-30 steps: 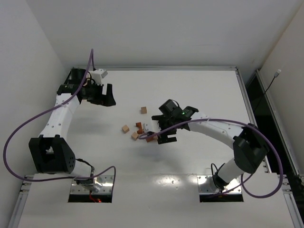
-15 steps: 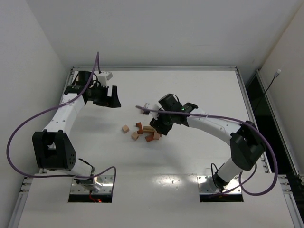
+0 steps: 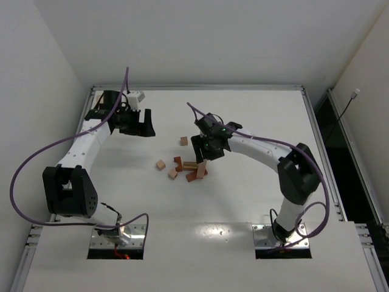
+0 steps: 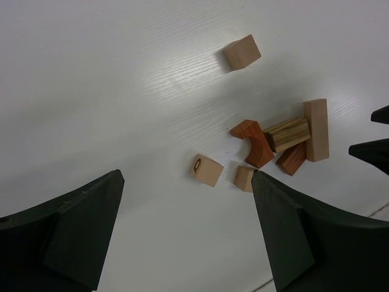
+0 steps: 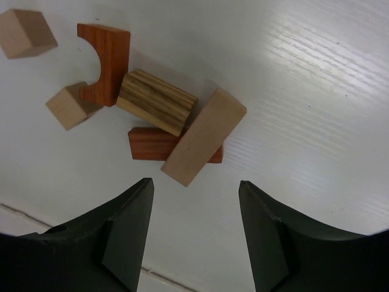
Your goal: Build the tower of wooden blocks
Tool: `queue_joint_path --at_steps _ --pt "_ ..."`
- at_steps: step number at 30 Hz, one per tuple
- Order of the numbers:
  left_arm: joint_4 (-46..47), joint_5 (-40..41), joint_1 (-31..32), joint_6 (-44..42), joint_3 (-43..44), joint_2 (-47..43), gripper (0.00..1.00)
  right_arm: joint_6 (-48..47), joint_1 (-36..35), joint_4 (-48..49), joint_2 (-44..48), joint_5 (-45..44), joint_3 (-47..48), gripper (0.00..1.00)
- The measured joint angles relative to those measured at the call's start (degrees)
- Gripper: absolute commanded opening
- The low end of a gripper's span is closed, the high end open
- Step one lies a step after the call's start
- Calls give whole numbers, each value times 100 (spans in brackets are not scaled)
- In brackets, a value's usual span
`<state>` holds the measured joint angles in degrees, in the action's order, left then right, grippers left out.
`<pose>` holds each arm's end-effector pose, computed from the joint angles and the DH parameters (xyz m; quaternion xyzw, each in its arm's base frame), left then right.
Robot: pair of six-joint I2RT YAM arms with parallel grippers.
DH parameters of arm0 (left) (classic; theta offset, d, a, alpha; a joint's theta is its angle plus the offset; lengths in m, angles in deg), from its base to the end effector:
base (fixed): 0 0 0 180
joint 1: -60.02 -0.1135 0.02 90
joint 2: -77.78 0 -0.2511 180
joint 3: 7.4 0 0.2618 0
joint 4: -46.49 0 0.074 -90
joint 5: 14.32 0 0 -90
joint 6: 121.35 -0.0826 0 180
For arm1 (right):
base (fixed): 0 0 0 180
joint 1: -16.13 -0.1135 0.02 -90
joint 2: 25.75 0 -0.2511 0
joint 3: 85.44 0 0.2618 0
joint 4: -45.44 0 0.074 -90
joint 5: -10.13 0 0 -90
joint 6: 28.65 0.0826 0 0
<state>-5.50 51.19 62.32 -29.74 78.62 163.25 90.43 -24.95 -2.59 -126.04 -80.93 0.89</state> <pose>0.3533 -0.0485 0.2497 0.0756 0.9220 -0.2111 0.3157 0.2968 0.2567 0.1592 -0.0992 0.9652 0.1317 0.2032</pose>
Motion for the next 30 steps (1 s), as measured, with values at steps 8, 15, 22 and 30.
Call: queue_joint_path --at_steps 8,15,22,30 --pt "55 179 0 48 0 162 84 704 9 -361 -901 310 476 56" --pt "76 238 11 66 0 426 84 863 9 -494 -1047 452 474 56" --pt "83 249 39 83 2 577 84 887 9 -468 -1252 577 472 56" --pt "116 223 39 103 68 660 84 901 15 -490 -1567 586 474 41"
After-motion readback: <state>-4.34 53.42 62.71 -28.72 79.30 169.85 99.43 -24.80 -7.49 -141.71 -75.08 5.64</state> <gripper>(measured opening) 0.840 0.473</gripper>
